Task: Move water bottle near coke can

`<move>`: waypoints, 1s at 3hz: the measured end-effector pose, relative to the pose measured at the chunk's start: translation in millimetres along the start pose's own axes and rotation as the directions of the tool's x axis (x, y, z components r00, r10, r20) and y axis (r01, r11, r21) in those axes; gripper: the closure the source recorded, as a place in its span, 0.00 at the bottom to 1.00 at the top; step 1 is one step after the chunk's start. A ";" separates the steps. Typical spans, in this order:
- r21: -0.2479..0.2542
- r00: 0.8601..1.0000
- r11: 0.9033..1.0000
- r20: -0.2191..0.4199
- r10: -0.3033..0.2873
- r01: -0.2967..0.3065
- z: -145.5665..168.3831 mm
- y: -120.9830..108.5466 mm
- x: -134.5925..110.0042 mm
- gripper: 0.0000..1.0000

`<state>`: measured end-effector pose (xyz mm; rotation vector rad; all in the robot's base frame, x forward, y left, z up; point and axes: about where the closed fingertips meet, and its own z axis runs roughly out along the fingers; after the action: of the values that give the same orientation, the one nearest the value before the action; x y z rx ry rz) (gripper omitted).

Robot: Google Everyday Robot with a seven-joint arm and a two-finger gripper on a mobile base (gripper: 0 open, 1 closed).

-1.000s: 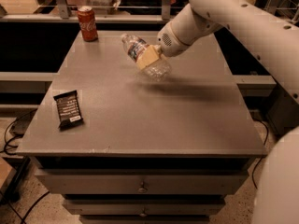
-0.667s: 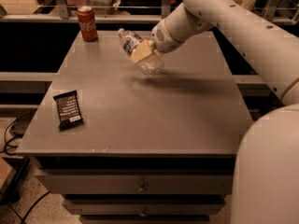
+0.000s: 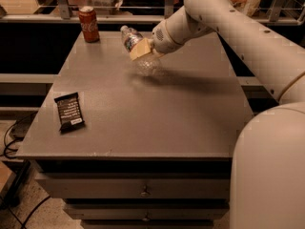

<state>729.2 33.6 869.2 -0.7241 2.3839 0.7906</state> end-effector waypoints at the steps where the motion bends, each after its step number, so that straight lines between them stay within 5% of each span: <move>1: -0.005 0.999 0.999 0.005 0.042 -0.042 10.9 -2.9 0.4 1.00; 3: -0.048 0.991 0.992 0.064 0.116 -0.113 30.8 0.9 -19.9 1.00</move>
Offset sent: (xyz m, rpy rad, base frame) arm 0.0192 0.0194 -0.0106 0.0881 0.0324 -0.0642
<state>752.3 60.7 860.4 -0.5735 2.3713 0.9028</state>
